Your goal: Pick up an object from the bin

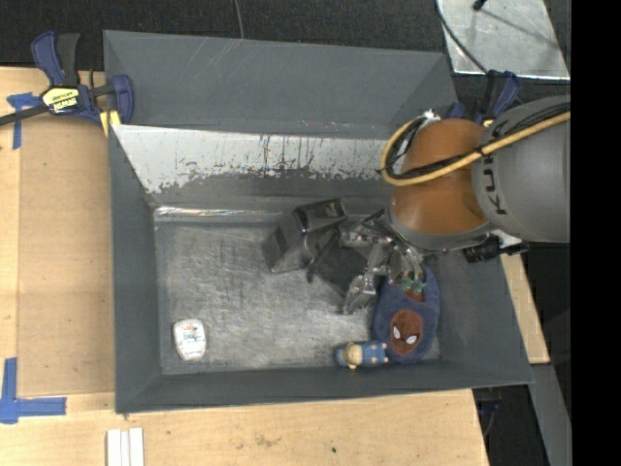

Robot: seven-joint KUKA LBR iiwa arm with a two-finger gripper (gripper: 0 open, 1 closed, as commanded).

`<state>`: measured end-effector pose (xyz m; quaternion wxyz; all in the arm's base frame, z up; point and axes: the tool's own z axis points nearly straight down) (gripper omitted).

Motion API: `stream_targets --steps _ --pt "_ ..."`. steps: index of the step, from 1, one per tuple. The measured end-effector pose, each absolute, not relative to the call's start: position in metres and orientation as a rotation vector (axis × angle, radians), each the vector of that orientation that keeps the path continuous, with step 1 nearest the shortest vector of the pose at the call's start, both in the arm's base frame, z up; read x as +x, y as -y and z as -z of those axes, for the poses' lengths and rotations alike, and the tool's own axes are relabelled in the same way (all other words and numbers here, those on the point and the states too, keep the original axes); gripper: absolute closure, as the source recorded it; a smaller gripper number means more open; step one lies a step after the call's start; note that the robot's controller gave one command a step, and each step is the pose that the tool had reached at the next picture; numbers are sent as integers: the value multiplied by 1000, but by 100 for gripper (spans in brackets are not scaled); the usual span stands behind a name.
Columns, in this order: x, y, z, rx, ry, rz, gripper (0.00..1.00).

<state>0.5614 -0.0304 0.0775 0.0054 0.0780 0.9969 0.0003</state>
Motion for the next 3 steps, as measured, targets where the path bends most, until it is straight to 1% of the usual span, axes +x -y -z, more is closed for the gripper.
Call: stream_targets --steps 1,2,3 --pt "565 31 -81 245 -3110 -2 100" --pt "568 32 -156 246 -3120 -1 100" --pt "570 33 -181 247 -3124 -1 100"
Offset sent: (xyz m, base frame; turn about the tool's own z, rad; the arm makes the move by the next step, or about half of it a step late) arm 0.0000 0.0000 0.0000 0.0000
